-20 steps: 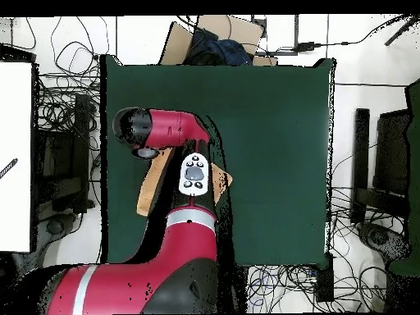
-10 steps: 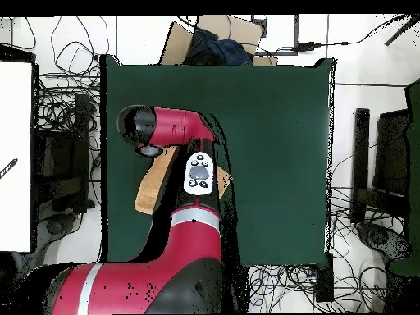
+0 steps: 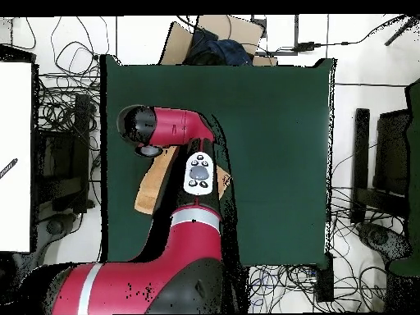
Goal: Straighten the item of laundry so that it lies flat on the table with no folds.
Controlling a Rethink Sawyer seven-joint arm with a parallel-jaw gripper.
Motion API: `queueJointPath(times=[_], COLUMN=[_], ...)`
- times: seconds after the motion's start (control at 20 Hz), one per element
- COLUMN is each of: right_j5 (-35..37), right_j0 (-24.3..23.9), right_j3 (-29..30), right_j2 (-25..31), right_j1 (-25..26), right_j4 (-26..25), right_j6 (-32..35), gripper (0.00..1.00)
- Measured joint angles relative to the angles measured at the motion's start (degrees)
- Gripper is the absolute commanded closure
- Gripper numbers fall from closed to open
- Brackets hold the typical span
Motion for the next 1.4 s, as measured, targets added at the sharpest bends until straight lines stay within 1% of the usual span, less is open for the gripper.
queueJointPath(times=[0.15,0.5,0.75,1.3,1.4], right_j5=[0.02,2.31,3.42,3.43,4.19], right_j0=[0.00,-0.01,-0.01,-0.01,-0.01], right_j3=[-0.80,-6.38,-8.78,-9.05,-9.89], right_j2=[-0.01,0.00,0.01,0.01,0.00], right_j1=[0.33,3.19,4.69,4.91,5.06], right_j4=[-0.03,-0.05,-0.05,-0.06,-0.07], right_j6=[0.00,0.00,0.00,0.00,0.00], gripper=[1.00,1.00,1.00,1.00,1.00])
